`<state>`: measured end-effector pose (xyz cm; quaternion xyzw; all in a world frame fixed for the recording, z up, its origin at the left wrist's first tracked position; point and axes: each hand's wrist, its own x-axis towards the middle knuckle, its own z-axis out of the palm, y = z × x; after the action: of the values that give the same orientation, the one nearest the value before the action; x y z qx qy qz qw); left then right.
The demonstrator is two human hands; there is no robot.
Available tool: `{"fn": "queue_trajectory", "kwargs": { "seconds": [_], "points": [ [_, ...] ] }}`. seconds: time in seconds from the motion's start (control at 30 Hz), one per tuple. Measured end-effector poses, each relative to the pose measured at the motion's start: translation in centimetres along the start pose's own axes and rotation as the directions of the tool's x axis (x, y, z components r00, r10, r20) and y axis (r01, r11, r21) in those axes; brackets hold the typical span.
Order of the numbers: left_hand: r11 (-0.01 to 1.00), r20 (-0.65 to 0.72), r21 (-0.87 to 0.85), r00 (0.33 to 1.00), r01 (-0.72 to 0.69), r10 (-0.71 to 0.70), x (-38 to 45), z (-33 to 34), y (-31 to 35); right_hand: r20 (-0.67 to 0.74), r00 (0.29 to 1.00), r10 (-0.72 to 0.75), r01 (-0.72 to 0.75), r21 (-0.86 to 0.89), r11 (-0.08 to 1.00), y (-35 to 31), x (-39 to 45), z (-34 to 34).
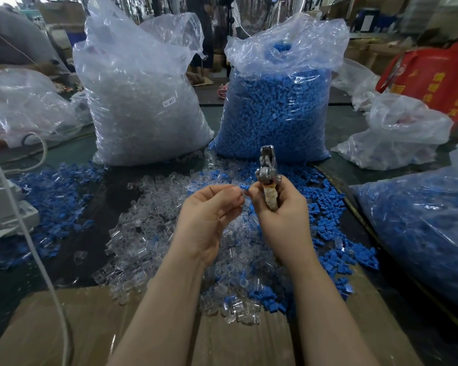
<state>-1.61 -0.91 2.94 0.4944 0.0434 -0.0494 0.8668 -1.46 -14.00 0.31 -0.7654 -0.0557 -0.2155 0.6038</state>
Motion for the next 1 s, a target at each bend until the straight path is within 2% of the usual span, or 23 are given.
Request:
{"fn": "queue_trajectory", "kwargs": {
  "seconds": [0.13, 0.3, 0.5, 0.9, 1.0],
  "points": [
    [0.978, -0.057, 0.165, 0.988, -0.132, 0.143, -0.2, 0.6, -0.2, -0.021, 1.000, -0.007, 0.006, -0.020, 1.000, -0.2, 0.0, 0.2],
    [0.888, -0.068, 0.362, 0.942, -0.284, 0.329, -0.5, 1.0, -0.4, -0.048, 0.999, 0.006, -0.009, -0.048, 0.999, -0.2, 0.1, 0.3],
    [0.738, -0.048, 0.580, 0.890, -0.345, 0.454, -0.5, 0.9, -0.8, -0.060, 0.998, 0.016, -0.021, -0.079, 0.997, -0.3, -0.1, 0.5],
    [0.590, 0.031, 0.688, 0.830, -0.422, 0.557, -0.2, 0.4, -1.2, 0.043, 0.997, 0.061, -0.063, 0.031, 0.998, -0.6, -0.1, 0.1],
    [0.596, 0.021, 0.688, 0.833, -0.413, 0.553, -0.1, 0.2, -1.2, 0.087, 0.994, 0.068, -0.072, 0.037, 0.997, -0.5, 0.0, -0.1]
  ]
}}
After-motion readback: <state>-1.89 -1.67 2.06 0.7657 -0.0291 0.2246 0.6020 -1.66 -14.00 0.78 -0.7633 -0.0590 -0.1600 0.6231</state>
